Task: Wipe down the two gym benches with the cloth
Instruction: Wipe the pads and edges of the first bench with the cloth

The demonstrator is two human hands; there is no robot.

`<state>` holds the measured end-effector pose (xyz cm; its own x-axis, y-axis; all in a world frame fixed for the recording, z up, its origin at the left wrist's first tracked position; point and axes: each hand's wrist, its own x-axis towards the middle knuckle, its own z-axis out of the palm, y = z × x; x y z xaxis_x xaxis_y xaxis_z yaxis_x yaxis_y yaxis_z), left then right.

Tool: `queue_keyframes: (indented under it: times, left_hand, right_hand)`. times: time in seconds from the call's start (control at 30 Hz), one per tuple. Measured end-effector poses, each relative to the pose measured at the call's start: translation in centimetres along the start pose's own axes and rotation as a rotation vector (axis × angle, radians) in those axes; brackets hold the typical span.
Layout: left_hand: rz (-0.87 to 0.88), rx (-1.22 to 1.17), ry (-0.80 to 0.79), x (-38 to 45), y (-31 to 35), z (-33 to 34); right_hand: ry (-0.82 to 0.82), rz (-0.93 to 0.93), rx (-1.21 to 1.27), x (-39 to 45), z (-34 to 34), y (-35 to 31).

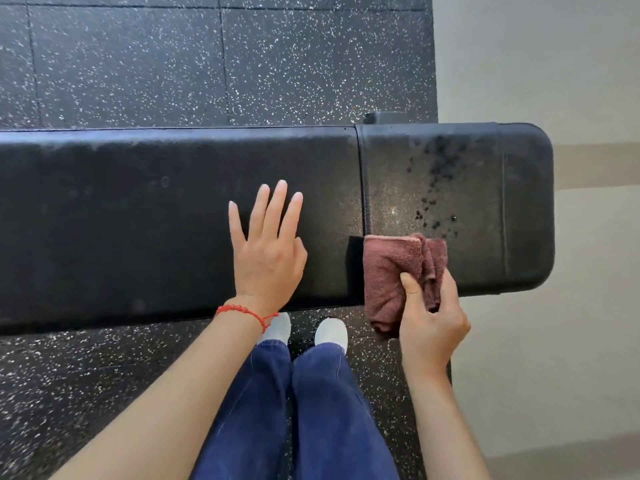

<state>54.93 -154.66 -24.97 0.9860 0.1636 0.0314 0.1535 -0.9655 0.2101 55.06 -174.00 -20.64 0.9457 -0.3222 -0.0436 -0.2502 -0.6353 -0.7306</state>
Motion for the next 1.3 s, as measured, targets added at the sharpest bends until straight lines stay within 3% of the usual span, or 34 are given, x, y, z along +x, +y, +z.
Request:
queue_keyframes:
  times: [0.27, 0.43, 0.73, 0.9, 1.07, 1.3]
  left_hand:
    - [-0.010, -0.043, -0.118, 2.2, 5.4, 2.3]
    - [-0.009, 0.001, -0.089, 2.0, 5.6, 3.2]
    - [-0.015, 0.001, -0.055, 2.1, 5.7, 3.1]
    - [-0.018, -0.003, -0.043, 2.1, 5.8, 3.0]
    - [-0.019, 0.012, -0.039, 2.0, 5.9, 3.1]
    - [-0.100, -0.081, 0.077, 2.7, 7.4, 2.9]
  right_hand:
    - [-0.013, -0.110, -0.093, 2.5, 1.2, 1.7]
    - [0.019, -0.195, -0.082, 4.7, 2.6, 1.1]
    - [0.050, -0.306, -0.005, 16.3, 8.5, -4.0]
    - [-0.006, -0.314, -0.015, 14.1, 6.0, -2.1]
    - [-0.123, -0.269, -0.068, 6.3, 0.3, 2.4]
    - [-0.092, -0.250, -0.109, 4.2, -1.5, 4.7]
